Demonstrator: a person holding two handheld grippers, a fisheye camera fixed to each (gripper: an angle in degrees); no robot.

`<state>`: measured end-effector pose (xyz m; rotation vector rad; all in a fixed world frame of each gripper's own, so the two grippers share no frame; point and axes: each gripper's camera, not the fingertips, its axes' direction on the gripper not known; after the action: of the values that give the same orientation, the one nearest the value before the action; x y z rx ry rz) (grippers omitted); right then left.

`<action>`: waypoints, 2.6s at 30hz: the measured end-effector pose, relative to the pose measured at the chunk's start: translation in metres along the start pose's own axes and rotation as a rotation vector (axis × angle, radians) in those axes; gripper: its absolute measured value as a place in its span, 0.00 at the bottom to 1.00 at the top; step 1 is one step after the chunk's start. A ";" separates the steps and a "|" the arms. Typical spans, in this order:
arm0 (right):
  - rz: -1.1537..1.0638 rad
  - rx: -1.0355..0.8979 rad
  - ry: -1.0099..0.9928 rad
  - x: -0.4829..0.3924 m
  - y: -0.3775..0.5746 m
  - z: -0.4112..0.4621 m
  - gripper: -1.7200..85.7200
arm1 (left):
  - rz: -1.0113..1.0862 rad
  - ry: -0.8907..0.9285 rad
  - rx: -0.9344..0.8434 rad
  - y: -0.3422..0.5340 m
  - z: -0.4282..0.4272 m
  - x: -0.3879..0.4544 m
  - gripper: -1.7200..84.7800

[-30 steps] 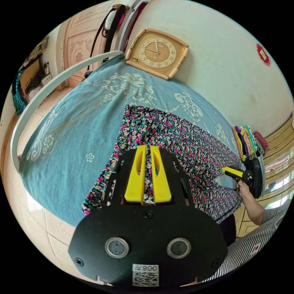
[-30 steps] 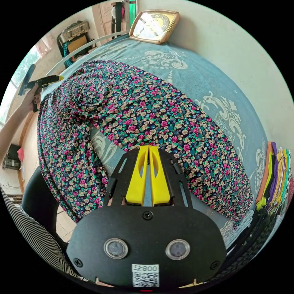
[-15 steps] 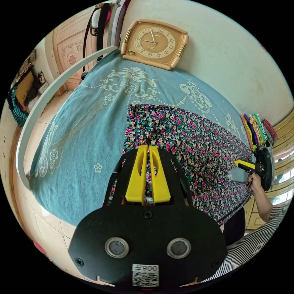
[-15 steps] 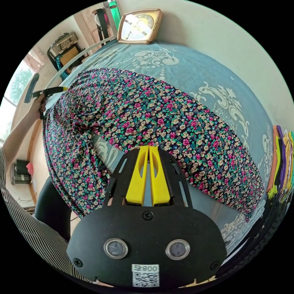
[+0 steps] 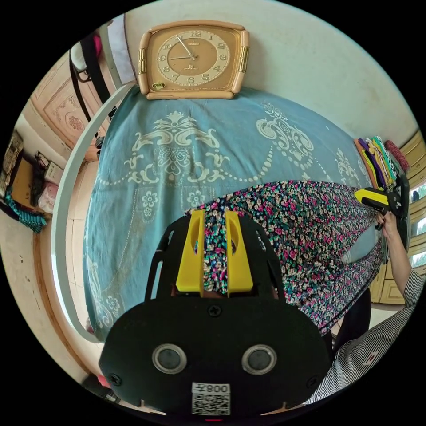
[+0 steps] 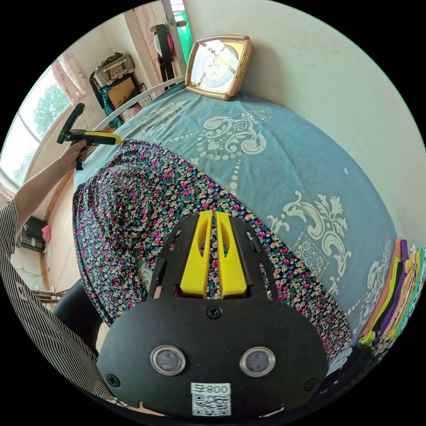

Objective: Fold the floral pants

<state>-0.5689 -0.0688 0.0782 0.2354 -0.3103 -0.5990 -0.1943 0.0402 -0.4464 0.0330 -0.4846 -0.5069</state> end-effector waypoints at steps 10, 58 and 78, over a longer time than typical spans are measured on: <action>-0.048 -0.063 -0.006 -0.021 -0.040 0.028 0.08 | 0.201 -0.199 -0.265 -0.061 0.038 0.052 0.11; -0.133 -0.064 0.123 -0.189 -0.038 -0.027 0.02 | 0.220 -0.174 -0.025 0.092 -0.133 0.175 0.04; -0.230 -0.216 -0.035 -0.312 0.096 -0.010 0.02 | 0.264 -0.115 -0.114 0.297 -0.171 0.132 0.04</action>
<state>-0.7594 0.1917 0.0303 0.0523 -0.2519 -0.8591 0.1211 0.2229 -0.4964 -0.1681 -0.5621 -0.2770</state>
